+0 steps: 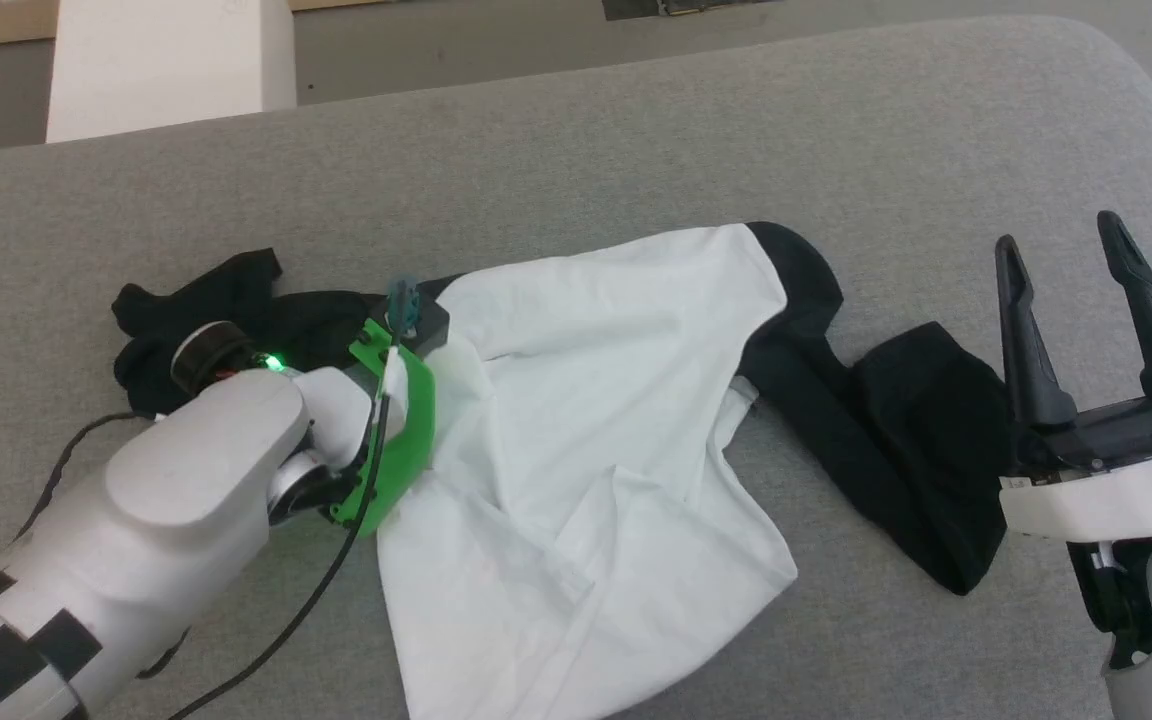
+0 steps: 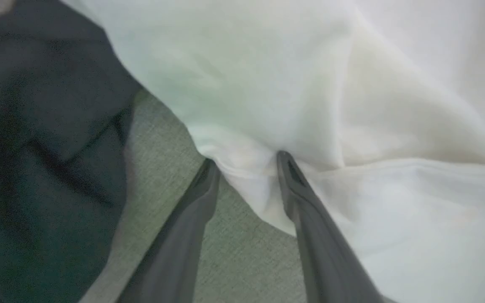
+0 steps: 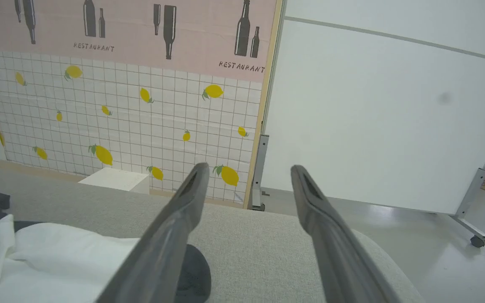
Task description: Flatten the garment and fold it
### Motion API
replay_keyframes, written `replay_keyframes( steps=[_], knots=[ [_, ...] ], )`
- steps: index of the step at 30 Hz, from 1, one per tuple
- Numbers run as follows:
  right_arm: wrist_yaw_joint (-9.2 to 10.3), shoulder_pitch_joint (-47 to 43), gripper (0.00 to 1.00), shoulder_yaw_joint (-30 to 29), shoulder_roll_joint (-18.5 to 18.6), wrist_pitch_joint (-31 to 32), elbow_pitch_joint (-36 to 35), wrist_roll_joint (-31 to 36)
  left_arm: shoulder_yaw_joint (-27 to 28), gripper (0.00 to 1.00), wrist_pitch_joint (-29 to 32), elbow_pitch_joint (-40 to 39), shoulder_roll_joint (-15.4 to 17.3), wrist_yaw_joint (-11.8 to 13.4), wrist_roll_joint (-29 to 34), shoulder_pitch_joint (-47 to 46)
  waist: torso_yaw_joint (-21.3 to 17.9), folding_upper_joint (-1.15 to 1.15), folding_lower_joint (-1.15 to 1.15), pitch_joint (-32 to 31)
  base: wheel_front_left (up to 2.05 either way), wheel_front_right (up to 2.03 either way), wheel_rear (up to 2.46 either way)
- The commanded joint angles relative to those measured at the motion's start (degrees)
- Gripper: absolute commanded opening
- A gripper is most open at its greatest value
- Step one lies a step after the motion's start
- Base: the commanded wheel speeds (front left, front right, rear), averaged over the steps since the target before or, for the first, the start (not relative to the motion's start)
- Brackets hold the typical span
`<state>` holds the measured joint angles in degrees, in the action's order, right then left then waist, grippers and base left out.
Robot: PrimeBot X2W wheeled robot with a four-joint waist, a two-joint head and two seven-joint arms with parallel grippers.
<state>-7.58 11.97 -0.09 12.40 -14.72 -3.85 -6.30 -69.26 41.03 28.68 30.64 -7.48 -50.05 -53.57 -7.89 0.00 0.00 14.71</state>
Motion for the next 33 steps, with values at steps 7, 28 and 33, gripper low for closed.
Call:
replay_keyframes(
  steps=[7,28,33],
  knots=[
    [0.09,-1.8,1.0,-0.1,0.4,-0.3,1.1,-0.1,-2.3,0.0,-14.9,-10.0,7.9,0.0,-2.1,3.7,3.0,0.0,0.0,-4.1,0.0,0.0,0.0],
    [0.09,-10.1,1.0,-1.8,-0.9,-0.3,6.1,-0.5,-2.6,1.0,-25.8,-26.7,19.4,14.9,-9.7,32.4,11.0,0.0,0.0,-9.5,0.0,0.0,0.0],
    [0.09,-10.5,1.0,-2.1,-0.5,-0.3,6.6,-0.6,-0.3,1.0,-29.3,-24.5,19.0,14.5,-8.9,30.3,11.6,0.0,0.0,-10.4,0.0,0.0,0.0]
  ],
)
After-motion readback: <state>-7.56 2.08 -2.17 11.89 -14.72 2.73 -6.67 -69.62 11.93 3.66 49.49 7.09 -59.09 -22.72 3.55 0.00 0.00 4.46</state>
